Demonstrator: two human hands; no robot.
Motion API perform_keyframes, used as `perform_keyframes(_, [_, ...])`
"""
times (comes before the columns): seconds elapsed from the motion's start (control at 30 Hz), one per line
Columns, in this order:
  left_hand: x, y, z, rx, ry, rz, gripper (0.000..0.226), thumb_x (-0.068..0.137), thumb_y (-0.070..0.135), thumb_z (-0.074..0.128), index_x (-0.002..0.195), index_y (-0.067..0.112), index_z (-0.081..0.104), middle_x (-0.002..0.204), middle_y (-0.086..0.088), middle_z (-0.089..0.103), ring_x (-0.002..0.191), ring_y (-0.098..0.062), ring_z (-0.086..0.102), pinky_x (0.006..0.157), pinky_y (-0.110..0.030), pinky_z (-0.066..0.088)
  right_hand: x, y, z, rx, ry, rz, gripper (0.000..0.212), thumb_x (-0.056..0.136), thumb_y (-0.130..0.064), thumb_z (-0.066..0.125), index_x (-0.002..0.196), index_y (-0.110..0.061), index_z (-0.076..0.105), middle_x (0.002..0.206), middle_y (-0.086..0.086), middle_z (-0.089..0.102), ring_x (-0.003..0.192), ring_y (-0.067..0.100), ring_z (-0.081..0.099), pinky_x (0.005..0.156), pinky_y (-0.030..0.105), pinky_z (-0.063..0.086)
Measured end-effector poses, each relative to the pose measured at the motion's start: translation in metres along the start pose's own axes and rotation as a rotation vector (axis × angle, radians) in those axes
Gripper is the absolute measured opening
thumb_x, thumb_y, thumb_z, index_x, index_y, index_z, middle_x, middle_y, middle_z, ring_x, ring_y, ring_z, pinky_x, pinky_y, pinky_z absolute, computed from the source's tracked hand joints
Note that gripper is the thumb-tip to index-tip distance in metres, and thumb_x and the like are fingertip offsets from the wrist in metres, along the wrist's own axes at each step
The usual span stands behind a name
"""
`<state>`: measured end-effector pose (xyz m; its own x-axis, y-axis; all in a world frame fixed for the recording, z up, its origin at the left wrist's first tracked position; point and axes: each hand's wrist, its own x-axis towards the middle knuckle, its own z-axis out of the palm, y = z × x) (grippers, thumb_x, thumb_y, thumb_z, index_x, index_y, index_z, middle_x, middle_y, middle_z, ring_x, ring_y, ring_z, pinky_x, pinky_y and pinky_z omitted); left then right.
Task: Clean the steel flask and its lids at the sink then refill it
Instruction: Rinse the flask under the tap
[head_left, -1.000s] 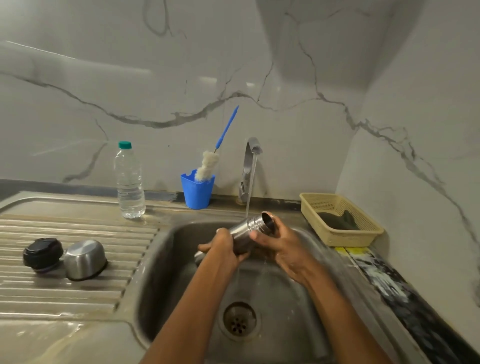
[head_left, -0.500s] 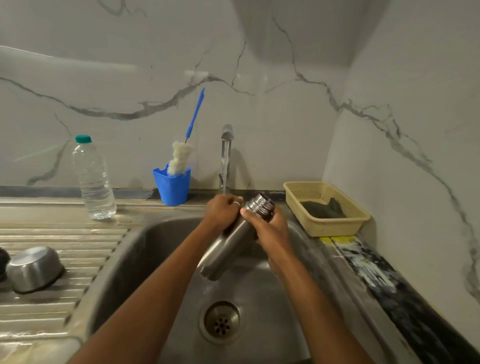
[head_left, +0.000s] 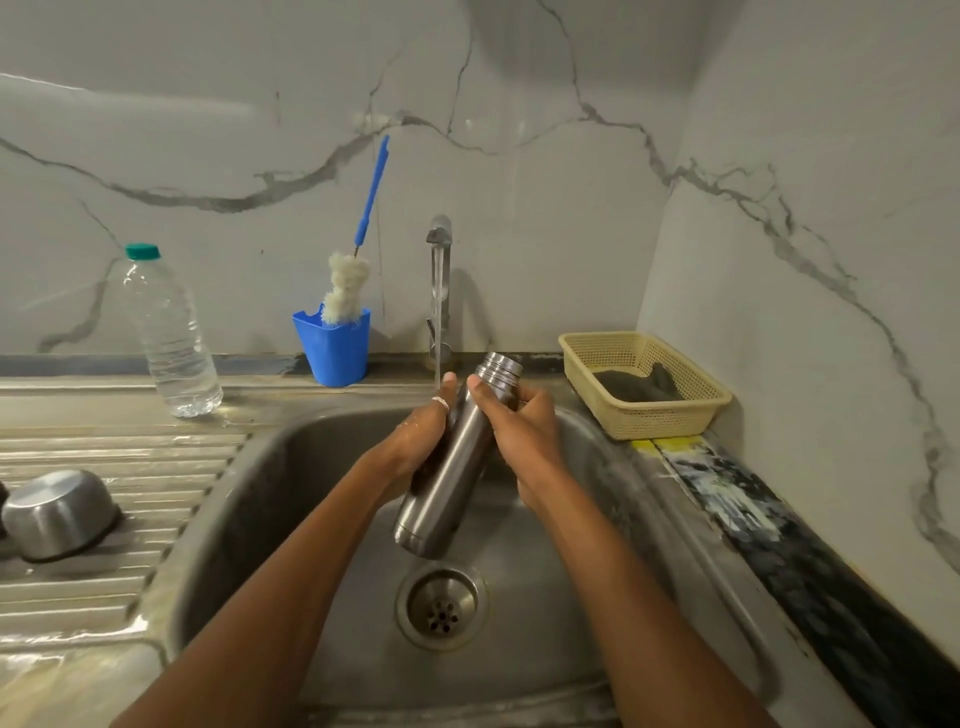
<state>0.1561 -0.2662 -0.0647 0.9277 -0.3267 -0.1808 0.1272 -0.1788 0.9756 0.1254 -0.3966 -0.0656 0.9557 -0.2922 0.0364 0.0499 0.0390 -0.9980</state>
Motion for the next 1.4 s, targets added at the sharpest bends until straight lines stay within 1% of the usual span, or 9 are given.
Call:
perform_keyframes(0.1, [-0.011,0.001,-0.003,0.068,-0.014,0.089,0.070,0.093,0.078,0.037,0.117,0.022,0.070,0.104,-0.006,0.078,0.097,-0.023,0.075,0.090,-0.040,0.059,-0.003,-0.001,0.007,-0.045,0.013,0.004,0.054,0.088,-0.056,0.070,0.123,-0.019,0.051,0.109,-0.001,0.068,0.092,0.009,0.068,0.064,0.020,0.052])
perform_keyframes(0.27, [-0.010,-0.013,-0.006,-0.081,0.187,0.118,0.053,0.104,0.058,0.038,0.116,0.016,0.070,0.100,-0.008,0.078,0.093,-0.021,0.075,0.081,-0.034,0.059,-0.007,0.003,0.013,-0.069,-0.126,0.024,0.041,0.103,-0.056,0.045,0.127,-0.027,0.060,0.113,0.000,0.071,0.101,0.015,0.069,0.094,0.041,0.056])
perform_keyframes(0.47, [0.000,-0.008,-0.014,-0.185,0.241,0.094,0.057,0.100,0.065,0.045,0.121,0.016,0.064,0.109,-0.009,0.074,0.100,-0.022,0.072,0.079,-0.034,0.057,-0.009,0.010,0.015,-0.330,-0.354,0.110,0.065,0.087,-0.065,0.065,0.136,-0.027,0.048,0.117,-0.002,0.067,0.102,0.015,0.067,0.089,0.037,0.056])
perform_keyframes(0.63, [0.009,-0.005,-0.017,-0.263,0.264,0.073,0.052,0.099,0.064,0.047,0.112,0.018,0.067,0.110,-0.009,0.075,0.101,-0.021,0.072,0.088,-0.038,0.058,-0.001,0.015,0.012,-0.468,-0.444,0.103,0.082,0.078,-0.043,0.082,0.143,-0.024,0.037,0.127,0.000,0.062,0.107,0.016,0.064,0.085,0.034,0.055])
perform_keyframes(0.73, [0.009,-0.001,-0.016,-0.348,0.299,0.075,0.046,0.100,0.060,0.048,0.115,0.019,0.064,0.110,-0.007,0.073,0.101,-0.020,0.071,0.080,-0.034,0.057,0.000,0.020,0.018,-0.495,-0.382,0.014,0.088,0.072,-0.040,0.083,0.144,-0.021,0.035,0.121,-0.001,0.062,0.105,0.018,0.065,0.094,0.043,0.057])
perform_keyframes(0.93, [0.010,-0.008,-0.012,-0.381,0.223,0.090,0.070,0.083,0.048,0.080,0.132,0.013,0.044,0.117,-0.013,0.069,0.099,-0.027,0.074,0.074,-0.038,0.061,-0.014,0.020,0.024,-0.768,-0.182,-0.304,0.087,0.077,-0.048,0.077,0.144,-0.031,0.024,0.118,0.003,0.050,0.098,0.023,0.061,0.078,0.041,0.058])
perform_keyframes(1.13, [0.009,-0.007,-0.025,-0.634,0.184,0.077,0.057,0.091,0.046,0.070,0.132,0.011,0.053,0.116,-0.016,0.070,0.102,-0.028,0.072,0.076,-0.039,0.060,-0.014,0.005,0.012,-0.354,-0.447,-0.037,0.076,0.085,-0.031,0.080,0.148,-0.026,0.037,0.117,-0.002,0.062,0.095,0.013,0.066,0.072,0.025,0.055])
perform_keyframes(1.3, [0.013,-0.010,-0.013,-0.425,0.153,0.120,0.075,0.083,0.047,0.080,0.139,0.012,0.045,0.121,-0.012,0.070,0.105,-0.027,0.072,0.086,-0.039,0.060,-0.016,0.022,0.023,-0.908,-0.143,-0.351,0.091,0.080,-0.046,0.078,0.149,-0.028,0.020,0.117,0.003,0.056,0.088,0.019,0.067,0.069,0.038,0.061])
perform_keyframes(1.4, [0.015,-0.009,-0.013,-0.509,0.212,0.145,0.071,0.081,0.041,0.083,0.136,0.011,0.049,0.118,-0.013,0.071,0.102,-0.027,0.073,0.076,-0.037,0.061,-0.010,0.024,0.023,-0.821,-0.188,-0.320,0.093,0.075,-0.046,0.080,0.146,-0.034,0.020,0.118,0.002,0.059,0.093,0.022,0.067,0.074,0.042,0.062])
